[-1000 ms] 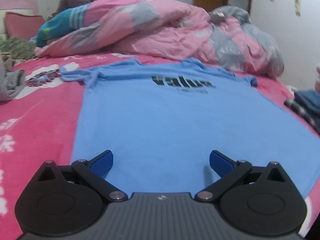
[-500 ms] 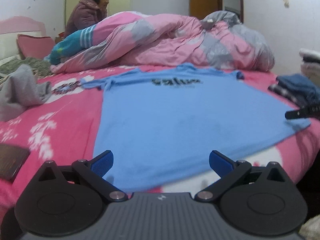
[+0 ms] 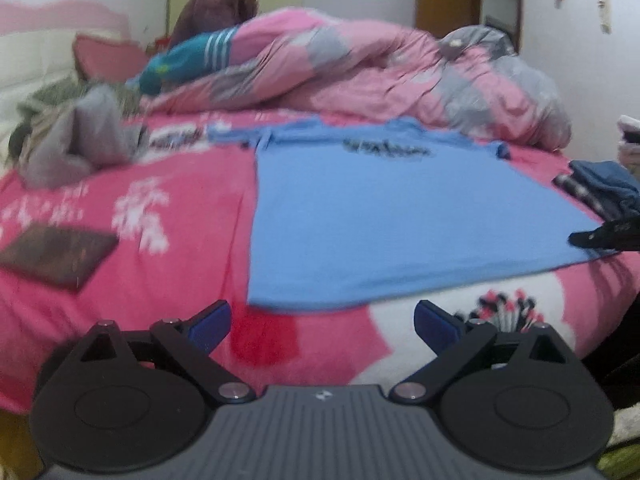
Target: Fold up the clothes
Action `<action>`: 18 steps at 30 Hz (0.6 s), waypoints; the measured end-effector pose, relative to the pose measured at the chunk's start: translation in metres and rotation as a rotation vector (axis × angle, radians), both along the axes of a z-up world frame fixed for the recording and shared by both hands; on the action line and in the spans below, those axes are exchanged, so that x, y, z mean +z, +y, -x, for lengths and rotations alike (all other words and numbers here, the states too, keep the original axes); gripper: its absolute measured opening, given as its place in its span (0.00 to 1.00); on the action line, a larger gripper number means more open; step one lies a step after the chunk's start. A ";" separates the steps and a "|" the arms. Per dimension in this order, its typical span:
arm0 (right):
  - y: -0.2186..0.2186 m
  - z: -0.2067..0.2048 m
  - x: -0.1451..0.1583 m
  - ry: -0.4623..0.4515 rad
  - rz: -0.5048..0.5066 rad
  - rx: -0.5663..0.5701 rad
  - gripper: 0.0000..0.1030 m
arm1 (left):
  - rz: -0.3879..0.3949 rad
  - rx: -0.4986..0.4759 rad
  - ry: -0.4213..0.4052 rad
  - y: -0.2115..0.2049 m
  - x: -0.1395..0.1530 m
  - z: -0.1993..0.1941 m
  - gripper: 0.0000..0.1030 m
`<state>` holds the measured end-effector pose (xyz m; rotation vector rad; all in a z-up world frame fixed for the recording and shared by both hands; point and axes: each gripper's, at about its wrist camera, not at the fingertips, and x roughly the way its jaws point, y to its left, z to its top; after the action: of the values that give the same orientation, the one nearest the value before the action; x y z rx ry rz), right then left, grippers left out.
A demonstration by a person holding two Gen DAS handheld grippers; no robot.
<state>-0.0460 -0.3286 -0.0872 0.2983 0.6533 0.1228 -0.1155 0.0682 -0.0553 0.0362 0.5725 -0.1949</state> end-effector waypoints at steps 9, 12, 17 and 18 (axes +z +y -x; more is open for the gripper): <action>0.002 0.000 0.010 -0.002 0.005 -0.014 0.09 | 0.058 -0.099 -0.067 -0.033 0.019 -0.042 1.00; 0.005 0.003 0.025 -0.046 0.010 -0.019 0.10 | 0.079 -0.112 -0.062 -0.043 0.020 -0.064 1.00; 0.021 -0.007 0.035 -0.063 0.023 0.002 0.14 | 0.051 -0.135 -0.081 -0.063 0.014 -0.096 1.00; 0.025 -0.011 0.034 -0.060 0.029 0.004 0.14 | 0.043 -0.134 -0.094 -0.066 0.011 -0.099 1.00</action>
<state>-0.0350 -0.3037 -0.0529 0.2642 0.5962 0.1255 -0.0160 0.0027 -0.0443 0.0415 0.4724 -0.3342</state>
